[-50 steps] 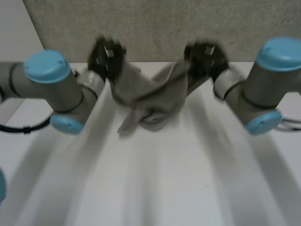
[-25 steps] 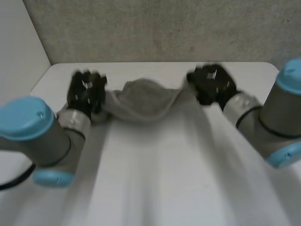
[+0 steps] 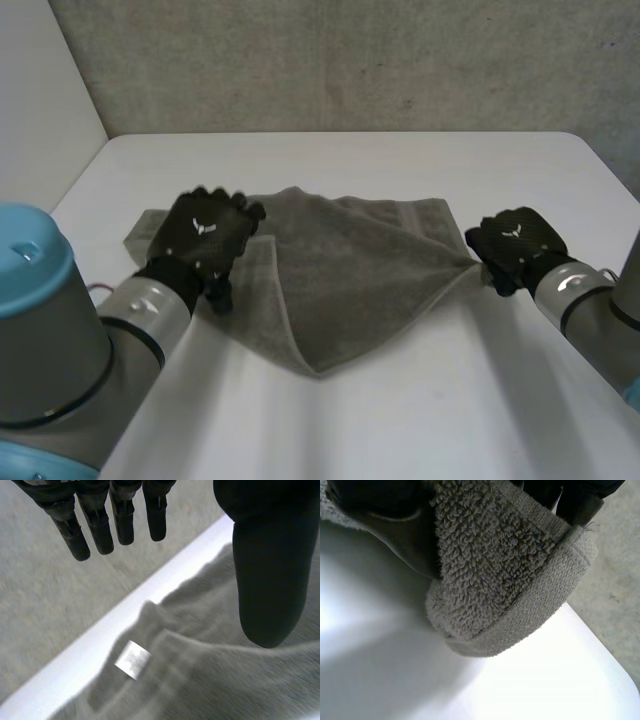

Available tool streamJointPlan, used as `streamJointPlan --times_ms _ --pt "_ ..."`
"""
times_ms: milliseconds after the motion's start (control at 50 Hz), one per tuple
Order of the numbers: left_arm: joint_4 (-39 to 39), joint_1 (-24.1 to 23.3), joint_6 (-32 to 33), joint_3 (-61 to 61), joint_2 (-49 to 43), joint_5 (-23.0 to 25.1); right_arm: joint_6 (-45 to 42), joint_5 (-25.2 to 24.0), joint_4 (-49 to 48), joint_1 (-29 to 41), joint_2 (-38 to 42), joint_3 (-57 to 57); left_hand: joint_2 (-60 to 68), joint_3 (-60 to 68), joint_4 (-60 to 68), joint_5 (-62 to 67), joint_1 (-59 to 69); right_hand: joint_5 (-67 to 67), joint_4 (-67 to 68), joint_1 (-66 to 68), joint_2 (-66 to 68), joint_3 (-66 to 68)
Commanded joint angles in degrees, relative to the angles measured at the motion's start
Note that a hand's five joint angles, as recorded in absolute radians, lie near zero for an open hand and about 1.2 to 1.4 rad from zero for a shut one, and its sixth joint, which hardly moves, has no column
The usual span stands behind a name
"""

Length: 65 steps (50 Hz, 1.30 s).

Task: Fold the towel.

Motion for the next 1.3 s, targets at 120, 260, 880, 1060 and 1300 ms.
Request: streamJointPlan --times_ms 120,260,880,1060,1300 --pt "-0.8 3.2 0.4 14.9 -13.0 11.9 -8.1 -0.3 -0.6 -3.1 0.2 4.0 1.4 1.5 1.4 1.7 1.4 3.4 3.8 3.6 3.4 3.4" --pt "-6.2 3.8 5.7 30.0 -28.3 13.4 -8.2 -0.6 -1.9 -3.8 0.2 4.6 1.3 1.3 1.2 1.5 1.2 3.4 3.8 3.6 3.4 3.4" --pt "-17.2 6.9 23.2 50.8 -48.8 20.2 -8.0 -1.6 -2.8 -3.9 0.3 5.5 18.6 18.6 18.5 18.8 18.5 3.4 3.8 3.6 3.4 3.4" --pt "-17.3 7.1 23.2 50.8 -48.5 19.6 -8.0 -1.6 -3.2 -3.9 0.3 5.5 40.1 40.1 40.1 40.4 40.0 3.4 3.8 3.6 3.4 3.4" --pt "-17.2 7.1 23.2 50.4 -48.3 19.5 -8.1 -1.6 -3.2 -3.9 0.3 5.7 32.5 32.5 32.4 32.7 32.4 3.4 3.8 3.6 3.4 3.4"
